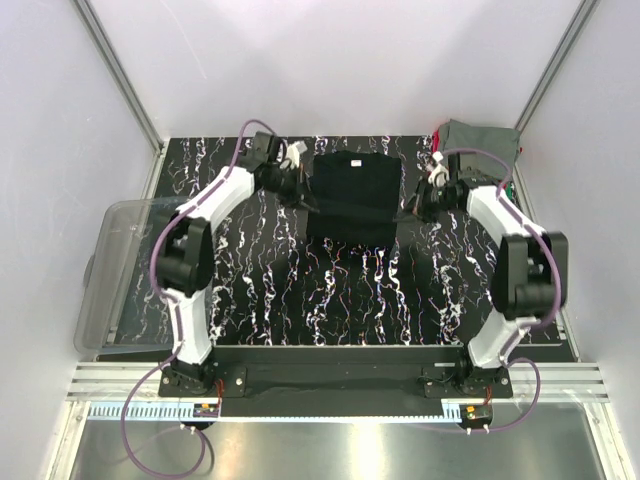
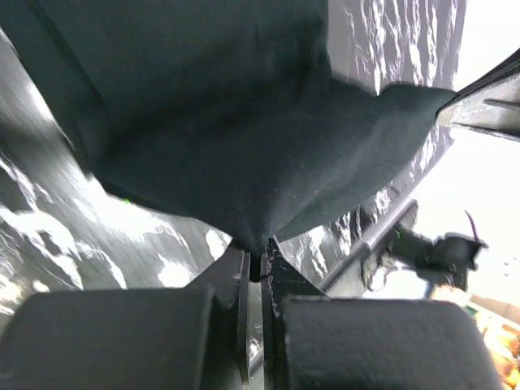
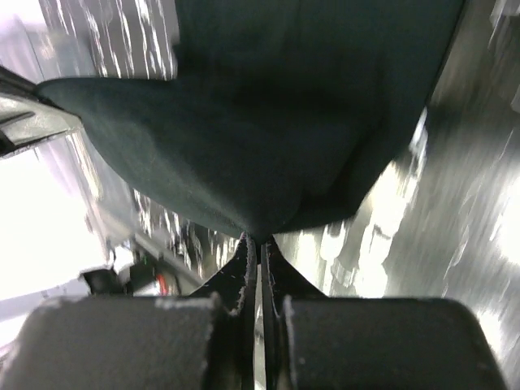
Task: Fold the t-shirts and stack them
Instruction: Fold the tshirt
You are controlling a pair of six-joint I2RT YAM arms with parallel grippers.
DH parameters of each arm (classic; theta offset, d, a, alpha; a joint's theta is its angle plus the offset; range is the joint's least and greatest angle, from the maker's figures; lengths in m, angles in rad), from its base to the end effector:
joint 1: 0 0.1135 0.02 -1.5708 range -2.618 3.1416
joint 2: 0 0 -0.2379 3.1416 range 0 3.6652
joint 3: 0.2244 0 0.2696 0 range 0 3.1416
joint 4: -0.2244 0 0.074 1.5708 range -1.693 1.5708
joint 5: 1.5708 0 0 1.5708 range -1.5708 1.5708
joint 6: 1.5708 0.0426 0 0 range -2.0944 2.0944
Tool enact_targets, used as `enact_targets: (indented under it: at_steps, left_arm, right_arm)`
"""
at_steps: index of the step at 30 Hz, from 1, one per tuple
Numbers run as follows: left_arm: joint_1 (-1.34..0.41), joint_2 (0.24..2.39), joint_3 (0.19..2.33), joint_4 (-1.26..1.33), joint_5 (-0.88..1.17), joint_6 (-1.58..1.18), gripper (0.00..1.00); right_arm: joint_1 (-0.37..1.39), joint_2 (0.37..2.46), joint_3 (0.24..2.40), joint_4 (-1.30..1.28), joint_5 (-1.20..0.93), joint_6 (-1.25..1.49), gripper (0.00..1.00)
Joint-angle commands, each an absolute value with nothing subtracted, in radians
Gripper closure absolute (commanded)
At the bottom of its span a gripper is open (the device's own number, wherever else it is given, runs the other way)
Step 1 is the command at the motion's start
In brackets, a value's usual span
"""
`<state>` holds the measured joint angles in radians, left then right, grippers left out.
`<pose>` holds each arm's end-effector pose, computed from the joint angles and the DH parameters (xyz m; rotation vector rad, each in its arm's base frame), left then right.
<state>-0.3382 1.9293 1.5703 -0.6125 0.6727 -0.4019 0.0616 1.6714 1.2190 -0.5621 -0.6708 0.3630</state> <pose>0.3979 -0.1681 0.2115 0.1977 2.6049 -1.1369 0.3609 0.0488 0.1981 0.1322 2.5656 1.0249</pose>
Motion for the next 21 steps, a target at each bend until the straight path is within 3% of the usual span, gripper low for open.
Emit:
enact_targets:
  at_steps: [1,8,14,15,16,17,18,19,20,21]
  left_arm:
    - [-0.298,2.047,1.793,-0.561,0.609,-0.338,1.0]
    - [-0.272,2.331,2.22,-0.546,0.578,-0.279,1.0]
    - [-0.256,2.629,2.543,-0.349,0.505,-0.314,0.99]
    - [-0.258,2.687,2.569,-0.242,0.461,-0.319,0.93]
    - [-0.258,2.712,2.585,-0.173,0.44,-0.319,0.78]
    - [-0.258,2.732,2.6,-0.105,0.424,-0.321,0.42]
    - [-0.256,2.759,2.609,-0.013,0.399,-0.307,0.33]
    - [-0.256,2.763,2.615,0.018,0.397,-0.282,0.17]
    - [-0.256,2.755,2.606,0.029,0.385,-0.238,0.01]
    - [-0.253,2.708,2.588,0.02,0.341,-0.227,0.01]
  right_arm:
    - [0.031,1.806,1.405,-0.42,-0.65,0.341,1.0]
    - [0.006,2.172,1.868,-0.419,-0.66,0.321,1.0]
    - [0.009,2.46,2.17,-0.348,-0.614,0.354,1.0]
    - [0.006,2.488,2.215,-0.294,-0.603,0.359,0.99]
    - [0.006,2.541,2.241,-0.27,-0.598,0.359,0.95]
    - [0.006,2.572,2.273,-0.255,-0.582,0.364,0.71]
    - [0.006,2.601,2.346,-0.252,-0.502,0.373,0.59]
    - [0.006,2.618,2.365,-0.252,-0.467,0.371,0.46]
    - [0.011,2.606,2.376,-0.255,-0.445,0.321,0.42]
    - [0.017,2.586,2.362,-0.265,-0.454,0.292,0.39]
